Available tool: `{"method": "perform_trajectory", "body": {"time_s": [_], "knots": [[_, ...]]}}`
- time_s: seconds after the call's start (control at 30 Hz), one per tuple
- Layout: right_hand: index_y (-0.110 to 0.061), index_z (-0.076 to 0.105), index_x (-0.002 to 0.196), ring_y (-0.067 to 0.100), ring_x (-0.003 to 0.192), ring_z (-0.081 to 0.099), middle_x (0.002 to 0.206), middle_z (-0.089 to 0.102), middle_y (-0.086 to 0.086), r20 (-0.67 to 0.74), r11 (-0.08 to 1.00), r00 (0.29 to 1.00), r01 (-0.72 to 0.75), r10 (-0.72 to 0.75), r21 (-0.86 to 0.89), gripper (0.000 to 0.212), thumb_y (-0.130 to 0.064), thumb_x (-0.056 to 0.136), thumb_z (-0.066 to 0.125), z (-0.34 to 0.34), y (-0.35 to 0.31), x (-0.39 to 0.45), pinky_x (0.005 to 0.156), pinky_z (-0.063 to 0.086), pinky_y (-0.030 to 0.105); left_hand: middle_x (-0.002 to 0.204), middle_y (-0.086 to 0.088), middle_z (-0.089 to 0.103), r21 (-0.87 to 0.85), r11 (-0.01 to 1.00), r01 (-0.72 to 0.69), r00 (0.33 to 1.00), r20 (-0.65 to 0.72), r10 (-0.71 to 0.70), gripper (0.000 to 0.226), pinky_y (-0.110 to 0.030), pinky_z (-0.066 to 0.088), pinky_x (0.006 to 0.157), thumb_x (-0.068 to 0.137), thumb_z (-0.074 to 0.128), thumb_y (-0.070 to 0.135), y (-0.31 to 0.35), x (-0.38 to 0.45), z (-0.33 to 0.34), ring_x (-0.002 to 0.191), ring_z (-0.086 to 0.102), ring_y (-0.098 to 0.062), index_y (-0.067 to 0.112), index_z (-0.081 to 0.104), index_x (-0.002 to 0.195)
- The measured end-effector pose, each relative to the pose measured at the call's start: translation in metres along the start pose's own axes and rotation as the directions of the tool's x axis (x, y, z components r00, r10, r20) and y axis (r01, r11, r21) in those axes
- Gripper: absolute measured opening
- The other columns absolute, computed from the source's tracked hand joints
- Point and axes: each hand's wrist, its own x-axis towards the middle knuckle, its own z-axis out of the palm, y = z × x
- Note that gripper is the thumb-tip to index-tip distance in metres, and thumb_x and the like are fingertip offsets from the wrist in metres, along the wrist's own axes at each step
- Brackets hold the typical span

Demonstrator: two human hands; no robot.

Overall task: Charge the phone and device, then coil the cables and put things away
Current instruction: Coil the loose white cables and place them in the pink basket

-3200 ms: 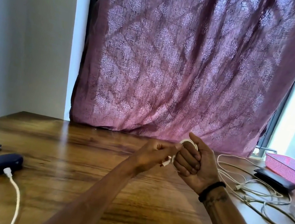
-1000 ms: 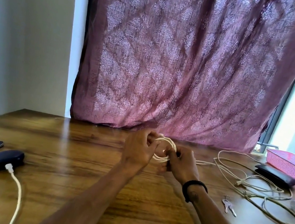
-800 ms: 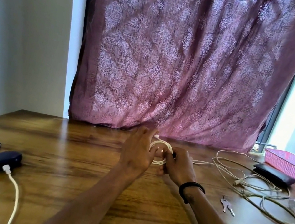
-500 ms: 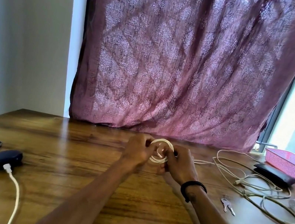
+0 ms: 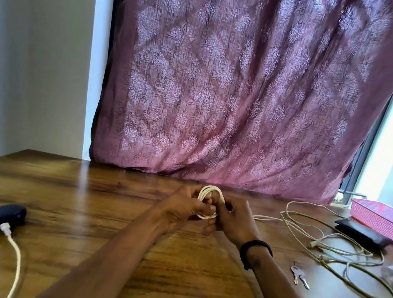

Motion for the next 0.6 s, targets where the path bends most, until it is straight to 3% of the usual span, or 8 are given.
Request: {"method": "perform_trajectory", "body": {"time_s": [0.17,0.27,0.37,0.47,0.53,0.6], "knots": [[-0.005,0.075,0.097,0.031,0.064,0.077,0.076,0.078,0.014,-0.007,0.999,0.999,-0.031,0.032,0.041,0.029,-0.027,0.107,0.059,-0.002,-0.001,0.000,0.067,0.065,0.055,0.086,-0.002,0.072,0.096,0.994,-0.059,0.998,0.030,0.057,0.042,-0.028,0.056,0.078,0.078,0.060,-0.022,0.008,-0.003,-0.003,0.080,0.066,-0.012,0.012,0.075,0.097],[-0.006,0.074,0.091,0.032,0.063,0.078,0.074,0.078,0.014,-0.035,0.998,0.998,-0.056,0.055,-0.035,0.031,-0.027,0.107,0.057,-0.006,0.006,0.003,0.069,0.065,0.056,0.102,-0.004,0.078,0.337,0.936,-0.101,0.995,0.035,0.095,0.033,-0.037,0.056,0.094,0.078,0.077,-0.004,0.008,-0.002,-0.006,0.100,0.072,-0.022,0.017,0.079,0.103],[-0.007,0.073,0.089,0.030,0.061,0.078,0.069,0.077,0.012,-0.083,0.993,0.995,-0.070,0.062,-0.094,0.031,-0.027,0.106,0.056,-0.010,0.012,0.005,0.070,0.065,0.055,0.095,0.001,0.079,0.480,0.871,-0.109,0.981,-0.088,0.171,0.040,-0.031,0.060,0.084,0.072,0.088,0.007,0.007,-0.002,-0.001,0.093,0.074,-0.016,0.016,0.077,0.110],[-0.006,0.074,0.092,0.034,0.061,0.077,0.071,0.078,0.014,-0.097,0.997,0.994,-0.063,0.059,-0.040,0.027,-0.021,0.105,0.056,-0.010,0.011,0.008,0.068,0.065,0.056,0.081,0.001,0.077,0.407,0.906,-0.114,0.942,-0.245,0.229,0.039,-0.020,0.058,0.066,0.067,0.092,0.005,0.007,-0.003,0.003,0.070,0.072,-0.003,0.012,0.075,0.101],[-0.005,0.074,0.091,0.035,0.061,0.077,0.072,0.078,0.016,-0.107,0.997,0.992,-0.070,0.068,-0.011,0.027,-0.017,0.105,0.055,-0.008,0.011,0.009,0.067,0.065,0.057,0.078,-0.001,0.076,0.225,0.972,-0.069,0.951,-0.278,0.132,0.032,-0.018,0.056,0.061,0.071,0.087,-0.001,0.006,-0.003,0.004,0.066,0.071,-0.003,0.009,0.073,0.098],[-0.002,0.072,0.088,0.036,0.061,0.076,0.070,0.077,0.016,-0.128,0.995,0.987,-0.097,0.100,0.033,0.027,-0.013,0.105,0.055,-0.008,0.011,0.009,0.066,0.065,0.057,0.085,-0.005,0.077,0.002,1.000,-0.009,0.976,-0.216,0.010,0.032,-0.021,0.057,0.064,0.076,0.082,-0.004,0.007,-0.004,0.004,0.073,0.073,-0.011,0.005,0.073,0.105]]}}
